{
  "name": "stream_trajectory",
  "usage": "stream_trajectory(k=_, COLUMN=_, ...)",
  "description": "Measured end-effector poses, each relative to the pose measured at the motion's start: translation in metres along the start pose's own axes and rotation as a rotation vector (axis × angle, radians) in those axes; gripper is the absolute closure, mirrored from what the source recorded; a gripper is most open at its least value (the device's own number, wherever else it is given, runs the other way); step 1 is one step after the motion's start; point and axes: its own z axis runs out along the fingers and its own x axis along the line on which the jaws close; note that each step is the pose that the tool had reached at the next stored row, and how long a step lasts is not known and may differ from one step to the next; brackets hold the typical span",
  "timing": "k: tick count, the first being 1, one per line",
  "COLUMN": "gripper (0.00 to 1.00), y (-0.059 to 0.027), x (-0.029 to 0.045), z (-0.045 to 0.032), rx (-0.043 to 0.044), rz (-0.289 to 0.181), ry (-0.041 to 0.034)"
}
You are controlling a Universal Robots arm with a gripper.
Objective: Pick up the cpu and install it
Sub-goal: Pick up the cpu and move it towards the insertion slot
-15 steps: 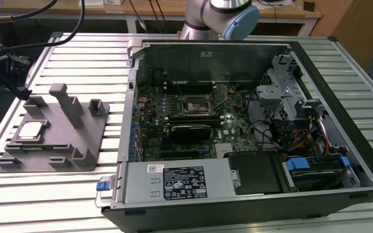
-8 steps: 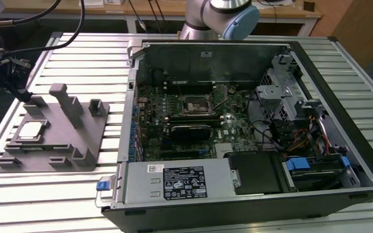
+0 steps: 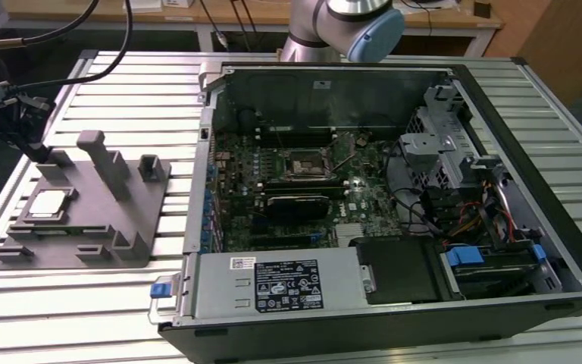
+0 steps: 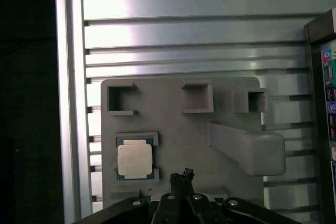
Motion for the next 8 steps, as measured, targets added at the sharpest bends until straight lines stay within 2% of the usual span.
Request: stream_trajectory(k=8, gripper=0.89, y=-0.0006, x=0.0030, z=0.0089, rx=0.0000, rz=0.000, ry=0.0000)
